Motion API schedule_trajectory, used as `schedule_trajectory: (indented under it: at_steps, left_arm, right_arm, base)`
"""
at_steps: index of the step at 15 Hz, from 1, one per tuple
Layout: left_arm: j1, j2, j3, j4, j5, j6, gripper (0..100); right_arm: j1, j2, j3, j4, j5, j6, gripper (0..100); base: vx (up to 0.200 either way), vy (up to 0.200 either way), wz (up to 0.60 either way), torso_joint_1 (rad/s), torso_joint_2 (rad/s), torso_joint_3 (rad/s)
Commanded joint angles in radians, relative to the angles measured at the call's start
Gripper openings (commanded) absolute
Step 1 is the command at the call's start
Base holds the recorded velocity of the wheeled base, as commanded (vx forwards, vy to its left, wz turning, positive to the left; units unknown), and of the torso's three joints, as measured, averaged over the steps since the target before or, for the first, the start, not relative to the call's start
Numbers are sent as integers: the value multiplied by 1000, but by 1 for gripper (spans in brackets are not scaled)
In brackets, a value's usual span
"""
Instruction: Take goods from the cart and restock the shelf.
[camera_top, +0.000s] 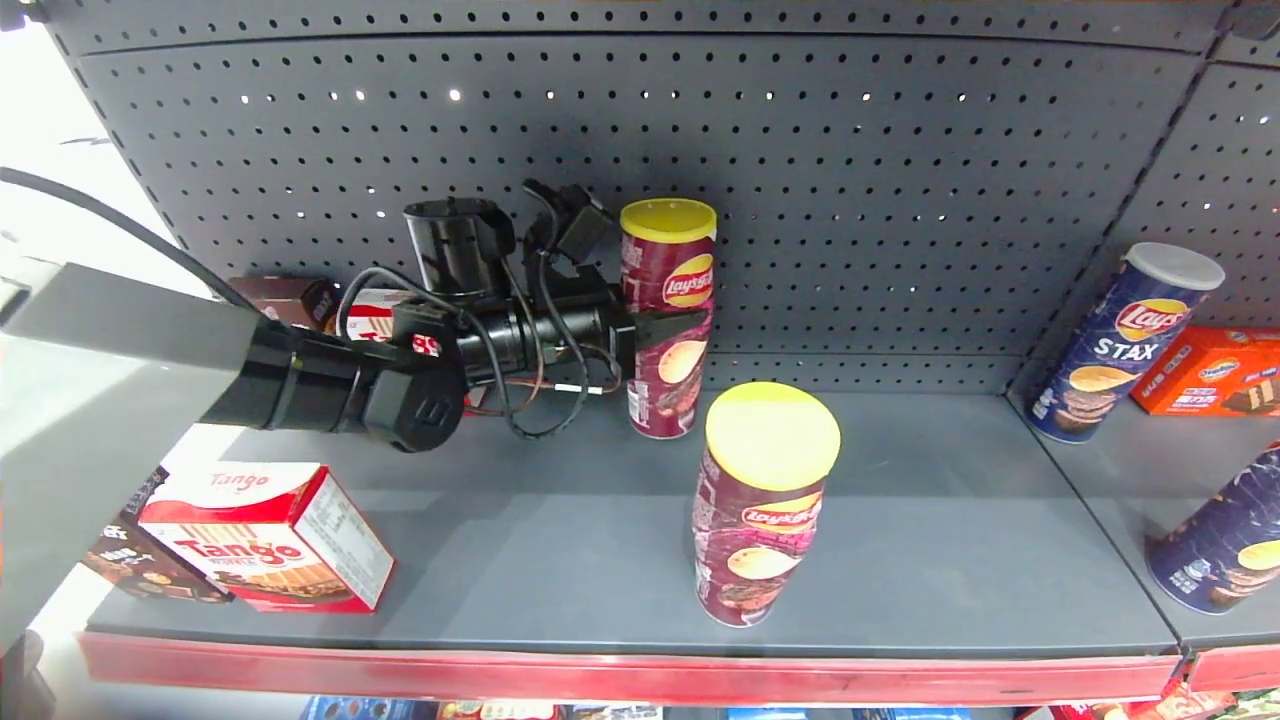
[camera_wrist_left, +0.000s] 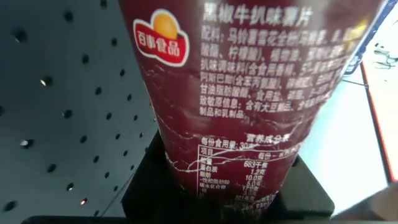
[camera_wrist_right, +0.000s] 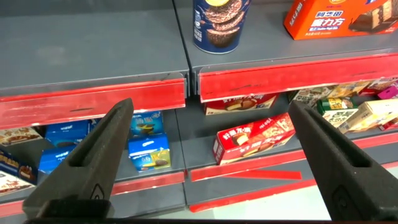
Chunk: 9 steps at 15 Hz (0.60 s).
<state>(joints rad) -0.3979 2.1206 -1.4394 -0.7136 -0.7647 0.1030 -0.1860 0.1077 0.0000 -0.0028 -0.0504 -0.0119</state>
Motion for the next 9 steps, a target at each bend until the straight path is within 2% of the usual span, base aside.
schedule_trajectory:
  at_steps: [1, 4, 9]
  left_arm:
    - [-10, 47, -32, -3, 1, 0, 0]
    - [-24, 96, -85, -3, 2, -2, 0]
    - [-41, 139, -111, -7, 2, -2, 0]
  right_arm:
    - [0, 3, 0, 0, 1, 0, 100]
    - [0, 3, 0, 0, 0, 0, 100]
    - [0, 3, 0, 0, 0, 0, 100]
  base:
    - [0, 0, 0, 0, 0, 0]
    - [0, 0, 0, 0, 0, 0]
    - [0, 0, 0, 0, 0, 0]
